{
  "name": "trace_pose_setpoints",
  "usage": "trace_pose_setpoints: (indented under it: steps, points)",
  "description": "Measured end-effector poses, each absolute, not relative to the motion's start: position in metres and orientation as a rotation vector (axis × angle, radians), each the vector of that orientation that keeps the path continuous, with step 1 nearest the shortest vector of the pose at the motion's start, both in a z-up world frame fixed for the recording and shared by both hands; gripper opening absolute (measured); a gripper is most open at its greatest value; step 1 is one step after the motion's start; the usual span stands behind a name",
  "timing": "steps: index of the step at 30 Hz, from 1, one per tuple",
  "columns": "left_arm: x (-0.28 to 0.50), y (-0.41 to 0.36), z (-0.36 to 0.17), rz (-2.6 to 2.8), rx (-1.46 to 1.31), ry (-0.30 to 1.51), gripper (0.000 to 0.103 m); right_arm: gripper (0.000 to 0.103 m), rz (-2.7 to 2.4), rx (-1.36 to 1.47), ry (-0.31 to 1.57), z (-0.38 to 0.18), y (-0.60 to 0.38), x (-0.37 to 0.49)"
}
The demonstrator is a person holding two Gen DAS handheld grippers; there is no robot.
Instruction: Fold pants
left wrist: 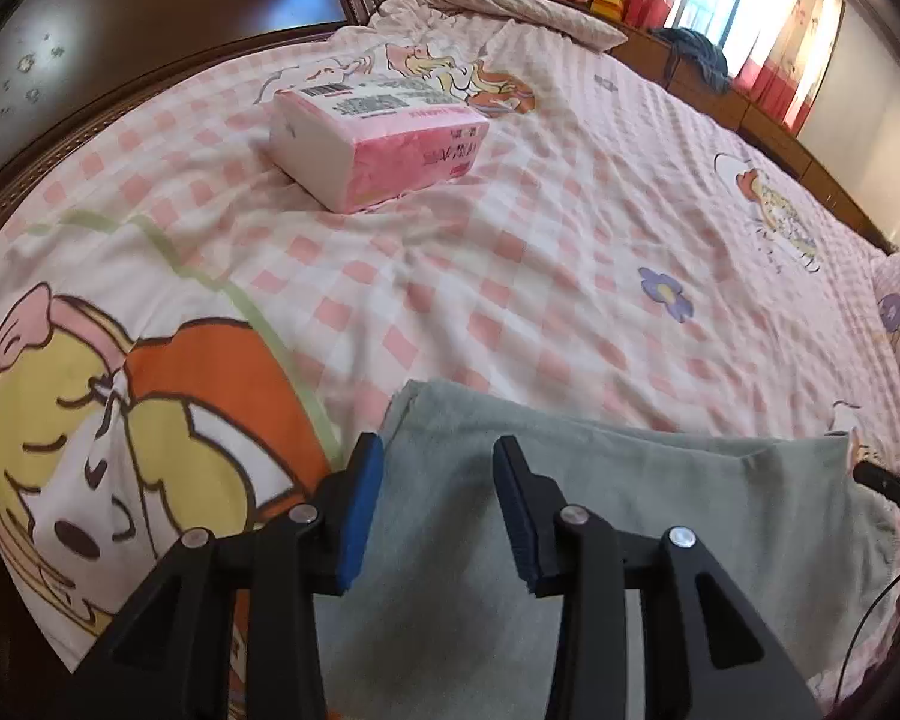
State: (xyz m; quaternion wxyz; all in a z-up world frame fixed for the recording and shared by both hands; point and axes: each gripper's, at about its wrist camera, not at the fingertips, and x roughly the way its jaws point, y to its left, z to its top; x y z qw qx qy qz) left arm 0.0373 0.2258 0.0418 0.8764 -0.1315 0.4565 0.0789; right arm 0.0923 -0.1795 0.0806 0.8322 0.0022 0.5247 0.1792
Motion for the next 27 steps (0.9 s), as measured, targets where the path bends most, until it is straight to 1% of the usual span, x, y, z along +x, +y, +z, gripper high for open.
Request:
trace_pose_setpoints:
  steps: [4,5,6,7,11,14,16,20,23,24,25,26,27]
  points:
    - [0.042,0.225,0.035,0.166,-0.276,0.955,0.039,0.039,0.42,-0.039,1.147,0.064,-0.167,0.102]
    - [0.042,0.225,0.034,0.165,-0.28,0.95,0.027,0.031,0.43,-0.054,1.134,0.062,-0.163,0.102]
    - [0.041,0.225,0.033,0.168,-0.282,0.941,0.007,0.02,0.45,-0.065,1.098,0.065,-0.161,0.1]
    - [0.04,0.226,0.032,0.166,-0.288,0.932,0.007,0.006,0.454,-0.071,1.071,0.068,-0.161,0.098]
    - [0.037,0.233,0.035,0.202,-0.32,0.873,0.005,0.005,0.417,0.032,1.002,0.078,-0.176,0.105]
    - [0.044,0.239,0.033,0.231,-0.325,0.868,0.005,0.005,0.392,0.095,1.018,0.069,-0.184,0.117]
    - [0.05,0.242,0.028,0.242,-0.326,0.884,0.005,0.002,0.37,0.08,1.031,0.06,-0.182,0.122]
    - [0.055,0.241,0.018,0.25,-0.288,0.904,0.006,0.002,0.378,0.079,1.054,0.042,-0.177,0.126]
    - [0.054,0.242,0.02,0.263,-0.264,0.905,0.015,0.003,0.375,0.087,1.057,0.046,-0.178,0.125]
    - [0.054,0.243,0.021,0.257,-0.271,0.908,0.016,0.003,0.372,0.097,1.065,0.048,-0.18,0.126]
    - [0.052,0.244,0.023,0.254,-0.276,0.908,0.017,0.005,0.365,0.112,1.071,0.052,-0.183,0.125]
    - [0.051,0.245,0.026,0.254,-0.281,0.906,0.019,0.01,0.355,0.129,1.071,0.058,-0.186,0.124]
    - [0.048,0.245,0.031,0.26,-0.282,0.901,0.023,0.013,0.343,0.135,1.064,0.062,-0.188,0.121]
